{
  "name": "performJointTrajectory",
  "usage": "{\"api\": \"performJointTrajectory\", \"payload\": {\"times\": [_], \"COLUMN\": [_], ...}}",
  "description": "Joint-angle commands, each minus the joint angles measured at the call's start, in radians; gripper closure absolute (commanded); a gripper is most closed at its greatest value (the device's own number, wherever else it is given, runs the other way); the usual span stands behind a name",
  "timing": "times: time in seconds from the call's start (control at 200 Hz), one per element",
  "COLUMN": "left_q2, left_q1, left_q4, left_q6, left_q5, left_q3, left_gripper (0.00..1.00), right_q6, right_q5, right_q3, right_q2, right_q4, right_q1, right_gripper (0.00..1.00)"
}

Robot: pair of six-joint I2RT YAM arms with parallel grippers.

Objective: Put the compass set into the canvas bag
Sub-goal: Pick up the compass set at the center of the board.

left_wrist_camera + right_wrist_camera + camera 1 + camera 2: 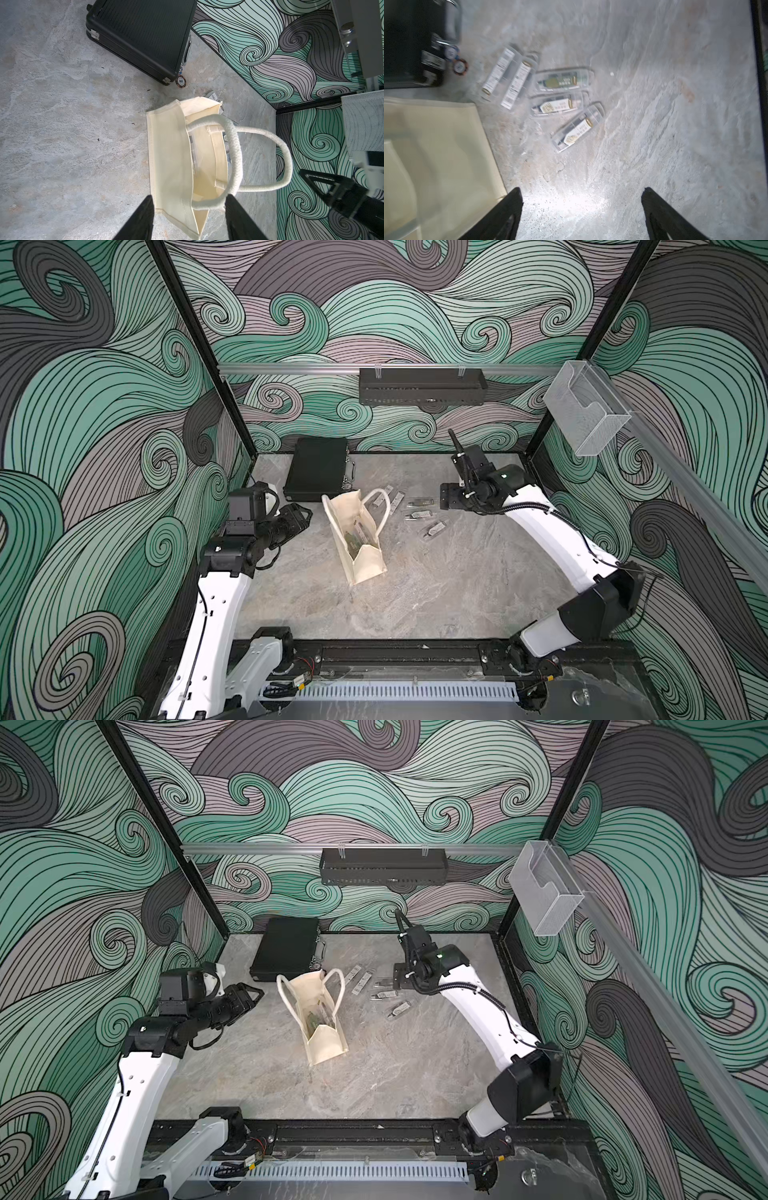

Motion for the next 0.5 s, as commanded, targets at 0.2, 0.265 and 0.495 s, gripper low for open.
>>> {"api": "performJointTrajectory", "payload": {"times": [0.2,0.265,0.495], "left_q2": [0.001,-0.001,-0.003], "left_q1": [-0.01,-0.01,-0.01], "left_q4": [0.007,0.009,0.004], "left_q6": [0.006,0.003,0.011], "left_q5": [-0.007,-0.007,-0.017], "left_q3": [0.021,0.019,0.013], "left_gripper": [0.43,0.43,0.43], "right_q6": [0.078,0.077,0.091], "right_q5": [-0.123,-0.125,-0.102], "right_q3": [-0.005,0.026,0.136], "right_q2": [0.26,0.318,0.483], "right_q4": [0.09,0.085,0.012], "right_q1": [-0.045,-0.045,-0.046], "right_gripper": [0.12,0.12,0.12]}}
